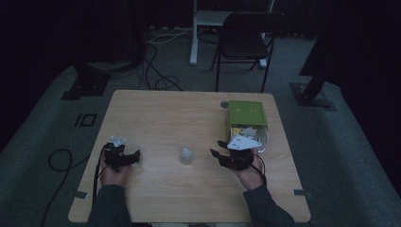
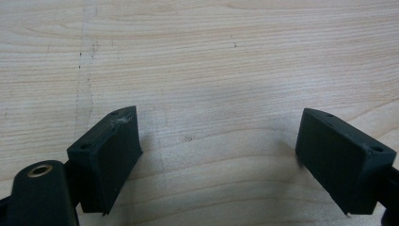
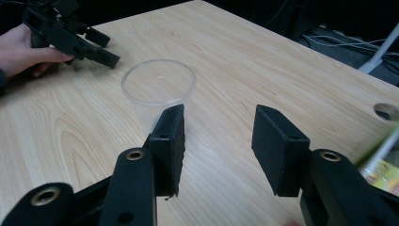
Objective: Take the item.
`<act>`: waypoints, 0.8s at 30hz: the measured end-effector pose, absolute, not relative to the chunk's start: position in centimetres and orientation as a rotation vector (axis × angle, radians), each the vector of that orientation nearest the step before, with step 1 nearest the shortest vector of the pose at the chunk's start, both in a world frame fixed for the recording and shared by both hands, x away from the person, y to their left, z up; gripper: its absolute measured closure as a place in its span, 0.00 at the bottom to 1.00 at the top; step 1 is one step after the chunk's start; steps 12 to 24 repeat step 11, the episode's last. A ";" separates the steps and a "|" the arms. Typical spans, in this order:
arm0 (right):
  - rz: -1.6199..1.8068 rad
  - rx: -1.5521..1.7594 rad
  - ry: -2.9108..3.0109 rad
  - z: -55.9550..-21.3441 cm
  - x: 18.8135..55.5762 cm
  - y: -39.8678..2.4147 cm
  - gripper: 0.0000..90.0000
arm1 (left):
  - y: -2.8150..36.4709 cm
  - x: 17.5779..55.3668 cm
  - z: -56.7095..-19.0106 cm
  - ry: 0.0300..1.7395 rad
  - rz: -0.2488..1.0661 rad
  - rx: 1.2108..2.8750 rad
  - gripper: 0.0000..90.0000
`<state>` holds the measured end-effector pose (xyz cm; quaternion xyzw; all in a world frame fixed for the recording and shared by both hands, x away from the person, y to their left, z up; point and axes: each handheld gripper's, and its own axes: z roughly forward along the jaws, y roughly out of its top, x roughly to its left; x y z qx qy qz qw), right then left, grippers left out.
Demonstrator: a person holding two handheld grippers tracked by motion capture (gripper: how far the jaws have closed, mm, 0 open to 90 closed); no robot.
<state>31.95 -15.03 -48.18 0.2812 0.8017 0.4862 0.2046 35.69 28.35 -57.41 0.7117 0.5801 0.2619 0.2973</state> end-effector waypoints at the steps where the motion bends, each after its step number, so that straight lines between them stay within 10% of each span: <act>1: 1.355 0.789 2.233 -48.2 31.9 -15.3 0.60 | 28.3 35.7 -57.4 1.543 0.696 1.891 0.17; 24: 1.331 0.832 2.213 -48.8 31.1 -17.6 0.61 | 28.3 35.7 -57.4 1.542 0.696 1.892 0.17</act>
